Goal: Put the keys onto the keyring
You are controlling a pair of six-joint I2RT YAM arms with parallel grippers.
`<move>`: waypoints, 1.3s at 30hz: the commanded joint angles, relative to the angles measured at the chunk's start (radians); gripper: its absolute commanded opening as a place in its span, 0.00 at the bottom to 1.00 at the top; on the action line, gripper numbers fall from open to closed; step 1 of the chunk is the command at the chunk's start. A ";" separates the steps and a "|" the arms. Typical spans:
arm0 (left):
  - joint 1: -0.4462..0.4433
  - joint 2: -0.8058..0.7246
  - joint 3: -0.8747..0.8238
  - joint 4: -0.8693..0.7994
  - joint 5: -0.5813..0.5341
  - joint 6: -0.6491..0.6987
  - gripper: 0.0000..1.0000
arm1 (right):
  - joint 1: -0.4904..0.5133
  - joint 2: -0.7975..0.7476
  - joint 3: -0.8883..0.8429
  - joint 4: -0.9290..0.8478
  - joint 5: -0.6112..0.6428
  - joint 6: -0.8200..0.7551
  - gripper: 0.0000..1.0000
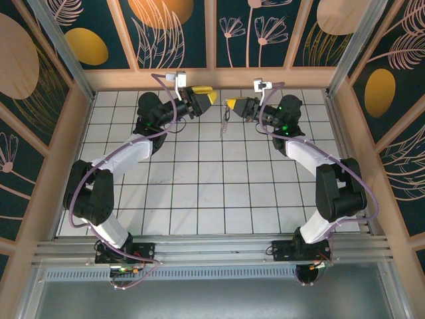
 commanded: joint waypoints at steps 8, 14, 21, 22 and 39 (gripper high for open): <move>0.011 0.004 0.013 -0.036 0.089 -0.014 0.58 | 0.009 -0.067 -0.048 0.211 0.010 0.136 0.00; 0.009 0.033 0.016 0.038 0.125 -0.098 0.53 | 0.029 -0.077 -0.064 0.233 0.050 0.163 0.00; 0.003 0.087 0.006 0.156 0.149 -0.202 0.46 | 0.040 -0.075 -0.070 0.244 0.085 0.177 0.00; 0.000 0.090 0.008 0.160 0.148 -0.205 0.45 | 0.042 -0.075 -0.073 0.250 0.088 0.180 0.00; -0.027 0.132 0.062 0.164 0.143 -0.220 0.43 | 0.052 -0.050 -0.078 0.293 0.093 0.209 0.00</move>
